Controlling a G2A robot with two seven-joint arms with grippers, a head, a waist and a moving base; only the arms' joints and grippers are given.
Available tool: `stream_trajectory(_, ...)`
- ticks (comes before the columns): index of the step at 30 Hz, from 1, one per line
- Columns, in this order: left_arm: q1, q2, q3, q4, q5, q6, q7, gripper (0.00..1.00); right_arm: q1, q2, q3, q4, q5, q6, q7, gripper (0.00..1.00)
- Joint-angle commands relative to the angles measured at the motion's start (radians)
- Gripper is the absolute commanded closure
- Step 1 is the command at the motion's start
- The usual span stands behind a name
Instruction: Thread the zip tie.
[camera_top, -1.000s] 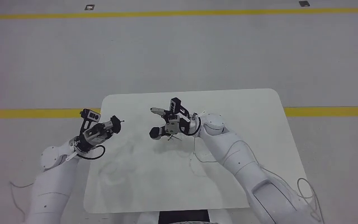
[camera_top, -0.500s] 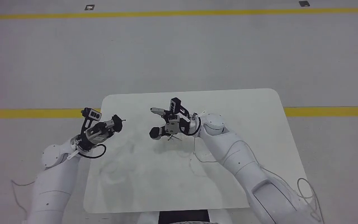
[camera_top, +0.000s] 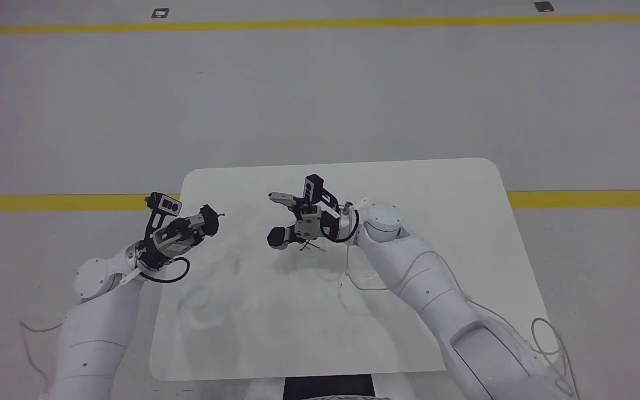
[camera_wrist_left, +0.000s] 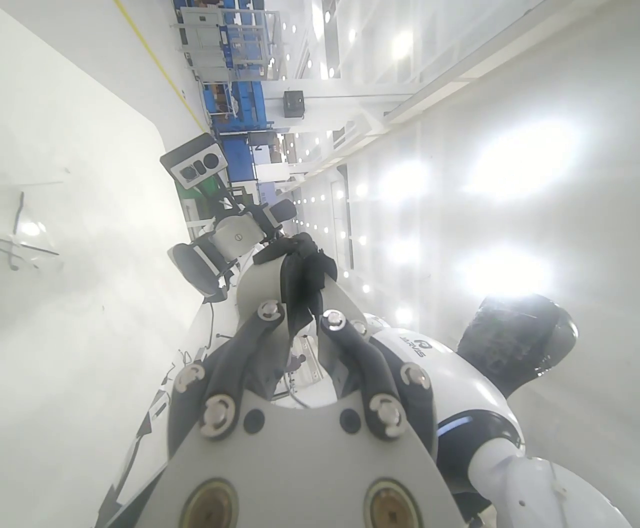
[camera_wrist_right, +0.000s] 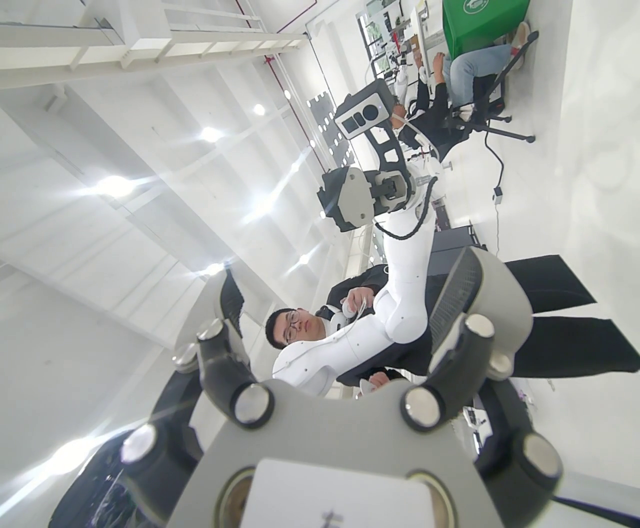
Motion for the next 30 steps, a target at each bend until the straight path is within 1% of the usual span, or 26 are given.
stream_trajectory(1,0.0,0.0,0.0,0.0,0.0,0.0,0.0,1.0,-0.001,0.008,0.004,-0.022,-0.055,0.006,-0.065,0.0)
stream_trajectory(4,0.0,0.0,0.0,0.0,0.0,0.0,0.0,1.0,-0.006,0.024,0.011,-0.073,-0.154,0.04,-0.145,0.0)
stream_trajectory(5,0.0,0.0,0.0,0.0,0.0,0.0,0.0,1.0,-0.006,0.03,0.008,-0.096,-0.203,0.069,-0.175,0.0)
stream_trajectory(9,0.0,0.0,0.0,0.0,0.0,0.0,0.0,1.0,-0.001,0.042,-0.017,-0.182,-0.338,0.18,-0.246,0.0)
stream_trajectory(11,0.0,0.0,0.0,0.0,0.0,0.0,0.0,1.0,0.004,0.047,-0.031,-0.215,-0.405,0.222,-0.27,0.0)
stream_trajectory(12,0.0,0.0,0.0,0.0,0.0,0.0,0.0,1.0,0.01,0.05,-0.044,-0.235,-0.457,0.252,-0.287,0.0)
stream_trajectory(16,0.0,0.0,0.0,0.0,0.0,0.0,0.0,1.0,0.027,0.057,-0.072,-0.28,-0.555,0.302,-0.277,0.0)
stream_trajectory(17,0.0,0.0,0.0,0.0,0.0,0.0,0.0,1.0,0.032,0.059,-0.077,-0.284,-0.576,0.31,-0.277,0.0)
stream_trajectory(21,0.0,0.0,0.0,0.0,0.0,0.0,0.0,1.0,0.047,0.063,-0.093,-0.286,-0.651,0.31,-0.298,0.0)
stream_trajectory(24,0.0,0.0,0.0,0.0,0.0,0.0,0.0,1.0,0.064,0.064,-0.121,-0.292,-0.735,0.31,-0.302,0.0)
stream_trajectory(26,0.0,0.0,0.0,0.0,0.0,0.0,0.0,1.0,0.078,0.064,-0.153,-0.3,-0.821,0.31,-0.309,0.0)
stream_trajectory(27,0.0,0.0,0.0,0.0,0.0,0.0,0.0,1.0,0.08,0.063,-0.163,-0.299,-0.846,0.31,-0.311,0.0)
stream_trajectory(30,0.0,0.0,0.0,0.0,0.0,0.0,0.0,1.0,0.081,0.063,-0.164,-0.298,-0.852,0.31,-0.313,0.0)
